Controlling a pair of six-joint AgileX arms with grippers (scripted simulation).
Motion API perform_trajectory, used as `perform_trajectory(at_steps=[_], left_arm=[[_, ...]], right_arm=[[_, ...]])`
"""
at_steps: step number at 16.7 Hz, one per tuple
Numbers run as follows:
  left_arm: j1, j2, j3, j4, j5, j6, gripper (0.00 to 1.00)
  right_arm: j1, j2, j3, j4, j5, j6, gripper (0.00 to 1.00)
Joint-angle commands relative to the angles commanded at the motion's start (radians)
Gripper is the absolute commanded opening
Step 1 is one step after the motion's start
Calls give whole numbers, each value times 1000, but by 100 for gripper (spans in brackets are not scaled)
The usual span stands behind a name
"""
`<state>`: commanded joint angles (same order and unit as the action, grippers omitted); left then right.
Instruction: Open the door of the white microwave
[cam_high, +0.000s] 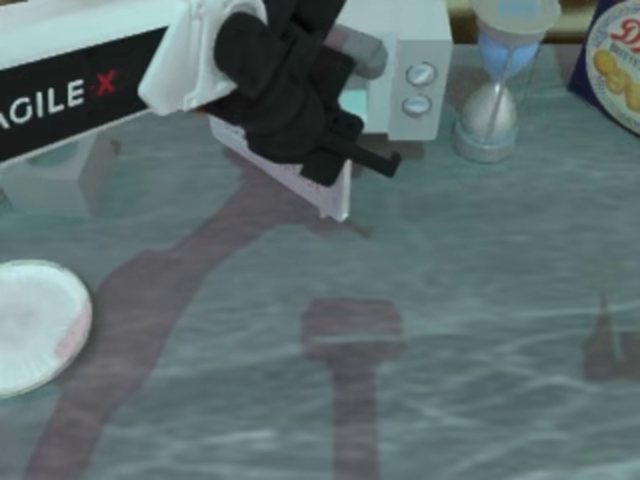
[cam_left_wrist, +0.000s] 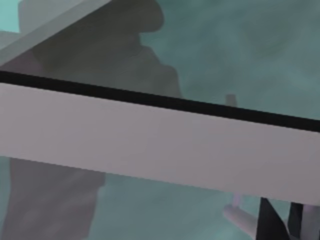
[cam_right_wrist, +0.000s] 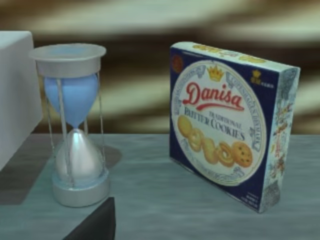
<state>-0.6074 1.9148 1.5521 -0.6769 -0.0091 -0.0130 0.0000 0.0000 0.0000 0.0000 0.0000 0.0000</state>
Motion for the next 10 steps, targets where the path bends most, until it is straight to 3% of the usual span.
perform_trajectory(at_steps=[4,10], left_arm=[[0,-7,-11,2,14,11,0],[43,-67,-87,17,79,136,0]], right_arm=[[0,0,0,0,0,0,100],[0,0,0,0,0,0,100]])
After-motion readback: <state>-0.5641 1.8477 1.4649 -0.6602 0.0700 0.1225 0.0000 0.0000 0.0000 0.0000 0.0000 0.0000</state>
